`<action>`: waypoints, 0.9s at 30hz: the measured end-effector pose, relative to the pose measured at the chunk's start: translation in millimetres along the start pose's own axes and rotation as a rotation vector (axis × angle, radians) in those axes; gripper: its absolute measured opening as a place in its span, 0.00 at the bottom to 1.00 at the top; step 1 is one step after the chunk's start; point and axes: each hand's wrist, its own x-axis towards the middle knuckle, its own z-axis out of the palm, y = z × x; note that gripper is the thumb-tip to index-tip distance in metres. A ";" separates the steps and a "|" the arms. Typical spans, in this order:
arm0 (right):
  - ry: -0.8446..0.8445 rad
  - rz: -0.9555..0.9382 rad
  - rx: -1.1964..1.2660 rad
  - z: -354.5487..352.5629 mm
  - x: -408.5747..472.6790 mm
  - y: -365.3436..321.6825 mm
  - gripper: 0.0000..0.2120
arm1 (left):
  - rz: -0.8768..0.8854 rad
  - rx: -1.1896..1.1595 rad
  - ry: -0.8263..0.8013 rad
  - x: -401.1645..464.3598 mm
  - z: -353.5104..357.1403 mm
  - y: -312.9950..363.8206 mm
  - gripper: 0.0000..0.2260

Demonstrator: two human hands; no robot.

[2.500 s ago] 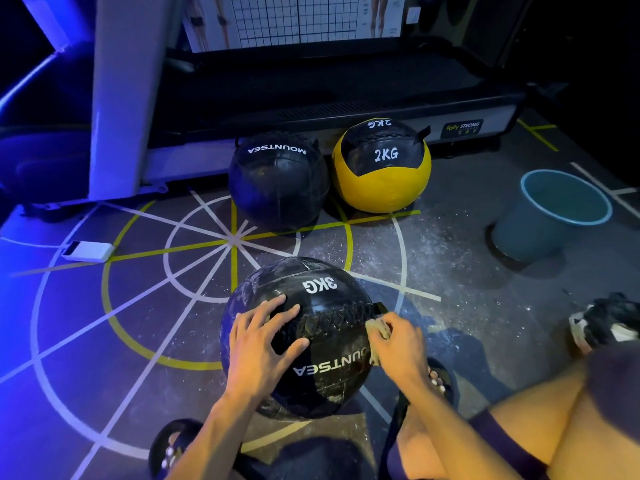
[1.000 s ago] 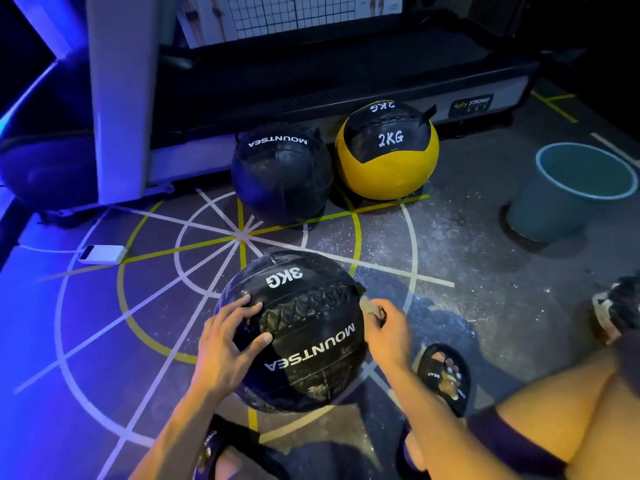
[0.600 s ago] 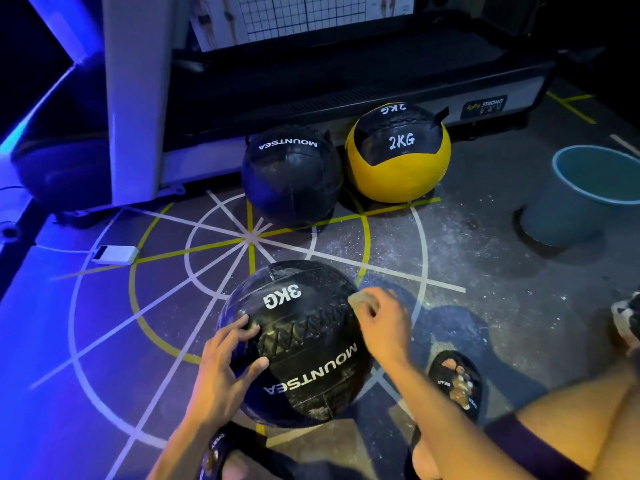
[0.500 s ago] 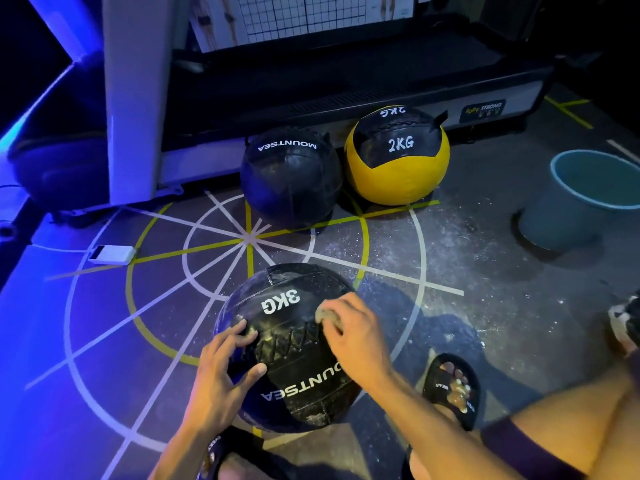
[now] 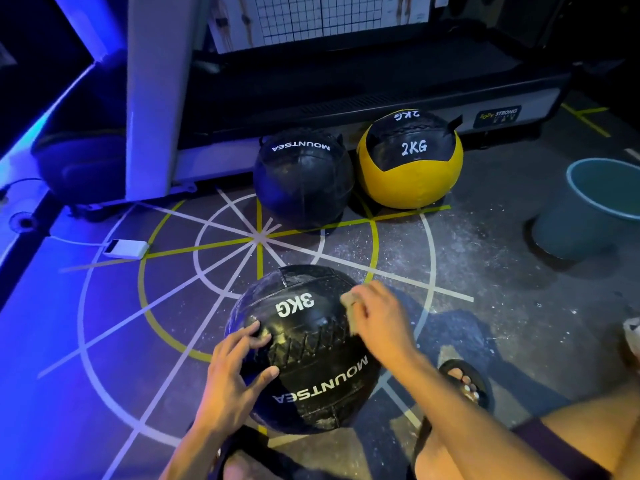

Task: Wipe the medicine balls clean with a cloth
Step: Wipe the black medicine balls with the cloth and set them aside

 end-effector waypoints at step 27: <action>0.176 0.293 0.325 17.0 -9.4 -2.1 0.10 | 0.087 0.255 -0.055 29.8 1.8 48.5 0.32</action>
